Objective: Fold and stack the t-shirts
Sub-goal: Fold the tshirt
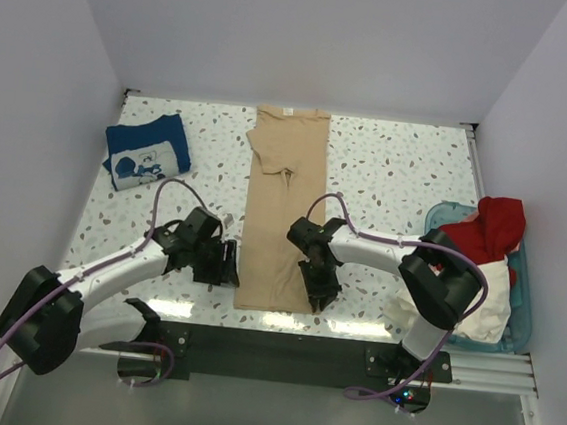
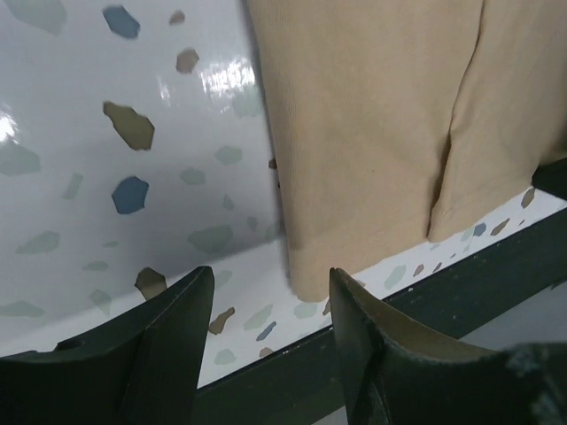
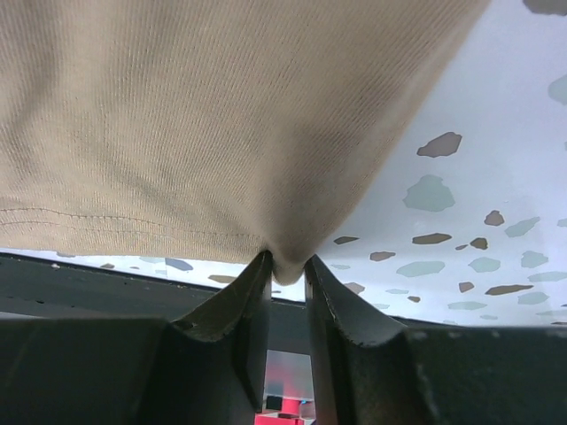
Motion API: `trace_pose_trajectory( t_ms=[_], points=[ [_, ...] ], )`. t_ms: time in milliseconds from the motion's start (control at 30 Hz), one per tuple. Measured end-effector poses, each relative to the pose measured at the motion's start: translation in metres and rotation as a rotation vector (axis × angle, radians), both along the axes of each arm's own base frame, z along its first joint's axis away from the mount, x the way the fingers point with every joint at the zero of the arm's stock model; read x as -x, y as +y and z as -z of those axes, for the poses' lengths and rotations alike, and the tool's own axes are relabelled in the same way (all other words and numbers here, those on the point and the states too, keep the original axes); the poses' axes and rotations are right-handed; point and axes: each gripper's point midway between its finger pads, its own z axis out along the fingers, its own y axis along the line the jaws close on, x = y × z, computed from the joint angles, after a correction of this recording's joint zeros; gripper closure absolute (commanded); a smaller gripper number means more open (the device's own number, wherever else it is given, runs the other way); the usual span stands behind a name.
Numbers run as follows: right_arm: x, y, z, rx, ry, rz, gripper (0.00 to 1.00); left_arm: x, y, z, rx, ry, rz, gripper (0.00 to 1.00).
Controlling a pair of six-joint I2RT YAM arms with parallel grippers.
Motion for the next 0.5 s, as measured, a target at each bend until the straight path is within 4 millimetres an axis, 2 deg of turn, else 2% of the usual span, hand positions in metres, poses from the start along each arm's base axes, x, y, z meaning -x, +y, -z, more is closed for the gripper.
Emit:
trace_pose_trajectory(
  t_ms=[200,500],
  points=[
    [0.001,0.001,0.001,-0.008,0.004,0.000,0.78,0.029,0.000,0.014,0.013,0.090,0.000,0.41],
    [0.005,0.001,0.002,-0.025,0.015,0.002,0.78,0.038,-0.016,0.013,0.087,0.125,0.019,0.40]
  ],
)
